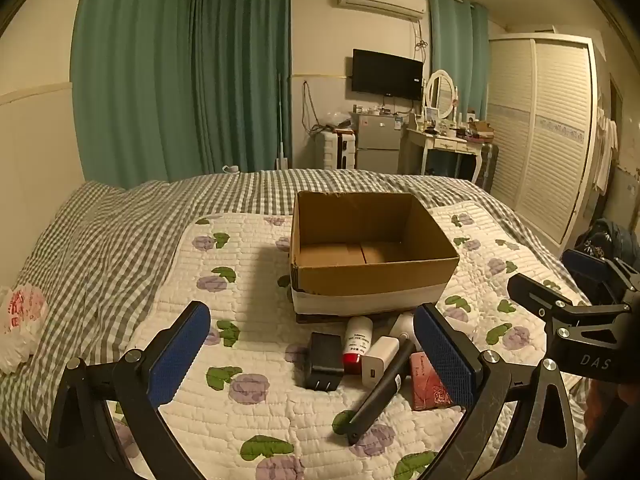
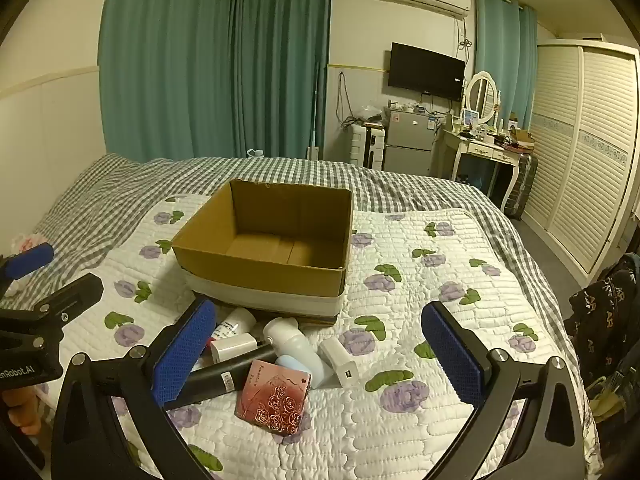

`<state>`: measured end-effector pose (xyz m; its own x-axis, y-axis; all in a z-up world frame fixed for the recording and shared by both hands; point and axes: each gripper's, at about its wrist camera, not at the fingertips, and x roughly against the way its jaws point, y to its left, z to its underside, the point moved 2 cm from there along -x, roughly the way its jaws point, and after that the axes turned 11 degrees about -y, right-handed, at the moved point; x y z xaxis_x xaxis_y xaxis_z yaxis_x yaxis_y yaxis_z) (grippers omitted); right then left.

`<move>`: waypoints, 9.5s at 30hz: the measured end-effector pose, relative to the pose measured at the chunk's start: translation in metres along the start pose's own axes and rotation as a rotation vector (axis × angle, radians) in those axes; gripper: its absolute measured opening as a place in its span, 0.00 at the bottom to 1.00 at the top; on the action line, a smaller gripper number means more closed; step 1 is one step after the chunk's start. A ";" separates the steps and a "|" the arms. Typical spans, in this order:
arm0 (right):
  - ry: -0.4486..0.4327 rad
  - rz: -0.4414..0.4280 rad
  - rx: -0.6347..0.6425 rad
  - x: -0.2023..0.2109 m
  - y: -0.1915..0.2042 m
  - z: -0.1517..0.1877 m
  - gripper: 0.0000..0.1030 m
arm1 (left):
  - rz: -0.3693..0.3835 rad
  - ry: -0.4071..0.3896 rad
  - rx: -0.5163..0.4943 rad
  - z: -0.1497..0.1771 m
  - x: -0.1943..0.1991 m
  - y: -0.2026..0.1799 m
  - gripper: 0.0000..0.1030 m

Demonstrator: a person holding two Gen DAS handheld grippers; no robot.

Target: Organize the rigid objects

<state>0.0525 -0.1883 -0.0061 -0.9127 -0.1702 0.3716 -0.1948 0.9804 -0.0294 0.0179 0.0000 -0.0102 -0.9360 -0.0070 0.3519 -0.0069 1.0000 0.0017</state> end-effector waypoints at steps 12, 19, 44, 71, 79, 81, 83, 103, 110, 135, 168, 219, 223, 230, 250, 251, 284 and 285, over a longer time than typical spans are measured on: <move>0.010 0.005 0.005 -0.001 0.001 0.002 1.00 | 0.004 -0.005 0.015 -0.003 -0.003 0.003 1.00; 0.012 0.007 0.007 -0.002 0.001 0.004 1.00 | 0.001 -0.010 0.010 -0.002 -0.001 0.004 1.00; 0.017 0.007 0.013 -0.002 0.003 0.005 1.00 | -0.004 -0.014 0.011 -0.001 0.001 0.005 1.00; 0.022 0.007 0.020 -0.001 0.005 0.010 1.00 | 0.016 -0.015 -0.003 0.005 -0.002 0.000 1.00; 0.022 -0.001 0.026 0.000 0.007 0.012 1.00 | 0.012 -0.017 -0.001 0.006 -0.001 0.000 1.00; 0.026 -0.003 0.030 -0.001 0.008 0.013 1.00 | 0.011 -0.018 -0.003 0.006 -0.001 0.000 1.00; 0.030 -0.004 0.028 -0.001 0.008 0.014 1.00 | 0.011 -0.018 -0.004 0.006 -0.001 0.000 1.00; 0.230 0.052 0.017 -0.049 -0.001 0.054 1.00 | 0.108 0.178 -0.057 0.076 -0.055 -0.028 0.98; 0.293 0.061 0.011 -0.064 -0.002 0.073 1.00 | 0.191 0.278 -0.132 0.110 -0.077 -0.057 0.71; 0.438 0.029 -0.008 -0.101 0.032 0.111 0.99 | 0.189 0.163 -0.025 0.051 -0.040 -0.021 0.17; 0.185 -0.091 -0.102 -0.151 0.009 -0.069 0.61 | 0.208 -0.066 -0.041 -0.116 -0.107 -0.021 0.17; 0.343 -0.199 0.160 -0.121 -0.030 0.003 0.79 | -0.010 0.168 -0.072 -0.010 -0.125 0.009 0.59; 0.454 -0.206 0.145 -0.135 -0.037 0.048 0.78 | -0.005 0.259 -0.049 0.032 -0.134 0.006 0.59; 0.570 -0.186 0.104 -0.150 -0.057 0.096 0.62 | 0.039 0.350 -0.073 0.075 -0.136 -0.004 0.59; 0.576 -0.244 0.170 -0.159 -0.039 0.102 0.22 | 0.125 0.416 -0.076 0.107 -0.146 -0.009 0.42; 0.574 -0.244 0.172 -0.157 -0.039 0.101 0.22 | 0.124 0.415 -0.074 0.107 -0.145 -0.008 0.42; 0.269 -0.262 0.183 -0.100 0.013 -0.051 0.21 | 0.110 0.177 0.013 -0.042 -0.072 -0.008 0.37; 0.256 -0.262 0.179 -0.101 0.014 -0.056 0.21 | 0.109 0.164 0.004 -0.050 -0.075 -0.009 0.37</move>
<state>0.1620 -0.1522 0.0083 -0.7094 -0.3596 0.6062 -0.4891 0.8704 -0.0561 0.1061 -0.0081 0.0104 -0.8614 0.1014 0.4976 0.0895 0.9948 -0.0479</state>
